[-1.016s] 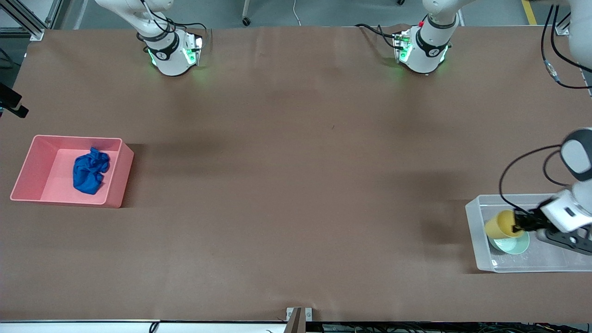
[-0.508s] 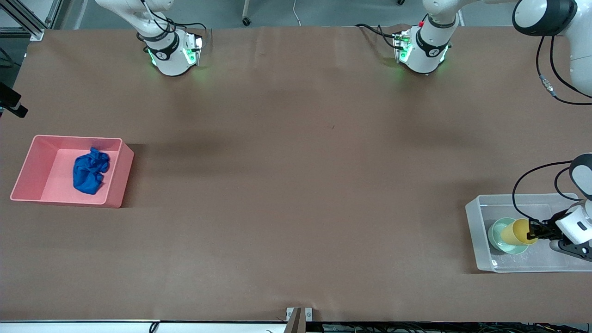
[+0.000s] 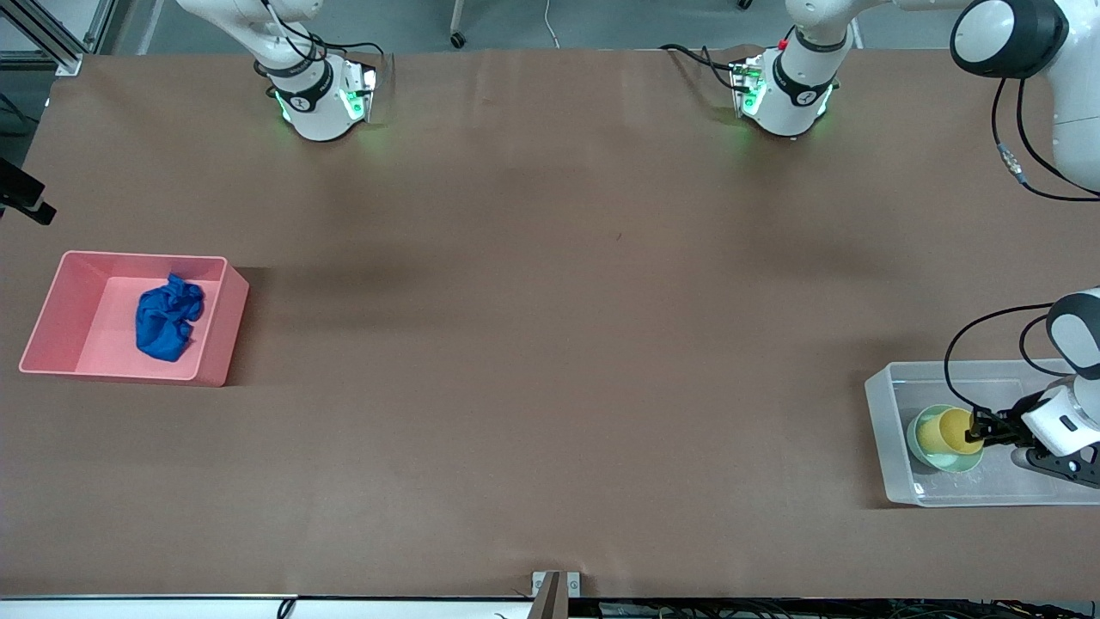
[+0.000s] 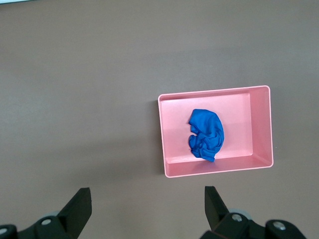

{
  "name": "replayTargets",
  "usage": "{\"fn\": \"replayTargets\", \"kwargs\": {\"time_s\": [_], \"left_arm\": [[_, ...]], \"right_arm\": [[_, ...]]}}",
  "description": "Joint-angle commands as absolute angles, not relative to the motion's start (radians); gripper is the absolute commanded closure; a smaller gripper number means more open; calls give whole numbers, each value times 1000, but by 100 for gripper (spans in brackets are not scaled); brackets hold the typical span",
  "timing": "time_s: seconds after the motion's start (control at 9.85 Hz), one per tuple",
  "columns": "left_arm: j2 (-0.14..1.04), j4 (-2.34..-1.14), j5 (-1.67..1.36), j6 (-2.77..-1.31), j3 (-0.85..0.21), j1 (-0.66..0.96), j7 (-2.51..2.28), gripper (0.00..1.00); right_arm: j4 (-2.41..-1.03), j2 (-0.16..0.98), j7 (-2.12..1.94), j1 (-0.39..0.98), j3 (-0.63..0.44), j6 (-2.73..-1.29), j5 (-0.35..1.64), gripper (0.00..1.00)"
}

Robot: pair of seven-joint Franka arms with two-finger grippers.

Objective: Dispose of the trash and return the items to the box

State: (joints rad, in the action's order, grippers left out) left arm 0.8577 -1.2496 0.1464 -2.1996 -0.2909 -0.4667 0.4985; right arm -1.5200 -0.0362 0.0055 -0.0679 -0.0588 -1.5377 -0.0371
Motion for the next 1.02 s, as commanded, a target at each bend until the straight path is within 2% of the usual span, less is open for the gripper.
{"fn": "replayTargets", "kwargs": {"time_s": [0.0,0.3,0.71,0.91], "left_arm": [[810,-1252,173,-2178,-296,-462,482,0],[616,-1328,169,-2094,-328,-454,457,0],[399,-1365,166,-1811,-425,-457,255,0],[301,-1382,149,-1720,-425,-405,227,0]], "right_arm": [[-1513,-18,14,-66,-57,-1539,-57,0],[-1513,-2,18,-63,-57,-1577,-54,0],[-1511,2,23,-35,-57,-1588,-93,0],[-1506,3,34,-35,-55,-1607,-87,0]]}}
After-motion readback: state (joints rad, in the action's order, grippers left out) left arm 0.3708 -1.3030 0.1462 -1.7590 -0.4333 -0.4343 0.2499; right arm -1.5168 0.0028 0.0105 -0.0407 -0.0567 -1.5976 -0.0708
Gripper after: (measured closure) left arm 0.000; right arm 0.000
